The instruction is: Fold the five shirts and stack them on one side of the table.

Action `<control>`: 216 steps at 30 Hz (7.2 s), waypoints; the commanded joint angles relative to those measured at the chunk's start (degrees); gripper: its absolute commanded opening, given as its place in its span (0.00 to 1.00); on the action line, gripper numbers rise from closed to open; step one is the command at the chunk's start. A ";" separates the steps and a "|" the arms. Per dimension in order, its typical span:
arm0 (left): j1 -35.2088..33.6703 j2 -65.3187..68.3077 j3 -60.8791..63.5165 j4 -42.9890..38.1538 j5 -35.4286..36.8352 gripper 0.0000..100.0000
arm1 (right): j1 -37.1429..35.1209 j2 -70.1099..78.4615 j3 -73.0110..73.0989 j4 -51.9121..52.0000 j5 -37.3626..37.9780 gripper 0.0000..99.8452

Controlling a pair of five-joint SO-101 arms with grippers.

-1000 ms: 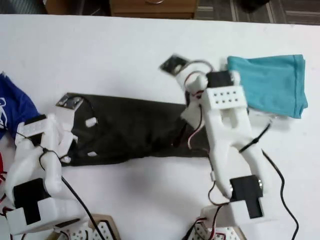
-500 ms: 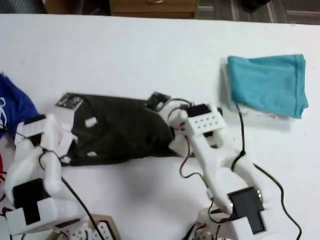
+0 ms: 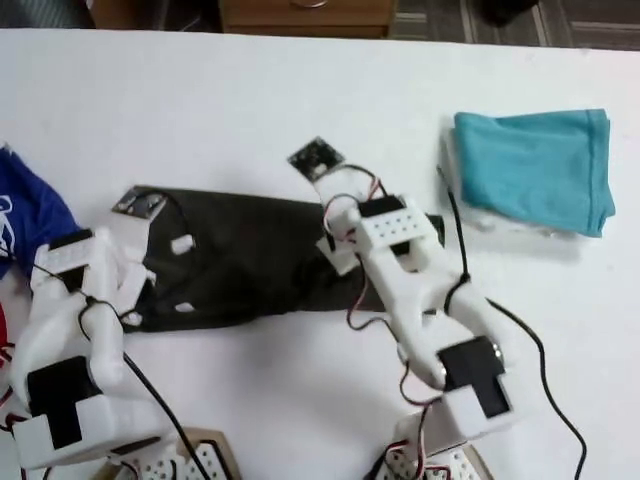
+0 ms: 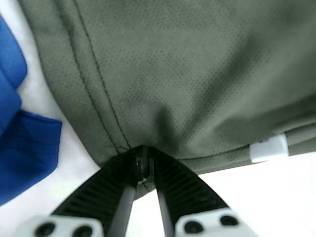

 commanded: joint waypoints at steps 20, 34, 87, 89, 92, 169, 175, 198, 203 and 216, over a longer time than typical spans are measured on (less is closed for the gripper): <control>-0.79 0.62 -0.04 -2.99 -0.44 0.03 | -5.85 -6.11 -5.80 18.07 -0.62 0.02; -0.79 0.62 0.04 -2.99 -0.44 0.03 | -11.21 2.33 -4.48 10.59 -0.70 0.02; -13.19 9.67 -22.73 -3.43 -0.44 0.03 | 9.45 -22.02 -4.13 24.48 -0.09 0.02; -15.91 14.24 -26.51 -4.13 -0.44 0.03 | 11.03 -24.75 2.37 21.05 -0.09 0.02; -20.92 19.69 -33.71 -4.13 -0.79 0.03 | 14.55 -29.23 13.01 14.64 0.09 0.02; 10.73 51.25 -70.64 34.11 20.57 0.20 | 27.56 -35.47 46.24 -18.86 2.90 0.02; 10.46 51.25 -70.55 34.81 20.13 0.01 | 27.56 -35.47 46.24 -18.86 2.90 0.02; -10.29 50.46 -82.07 42.64 8.79 0.03 | 32.40 -48.57 41.41 -8.57 -2.99 0.02; -9.05 46.77 -81.10 42.81 9.14 0.03 | 34.86 -53.23 49.05 -9.89 -1.41 0.02; 15.03 7.03 -53.05 42.64 12.92 0.03 | 34.86 -54.20 57.32 -17.54 0.97 0.02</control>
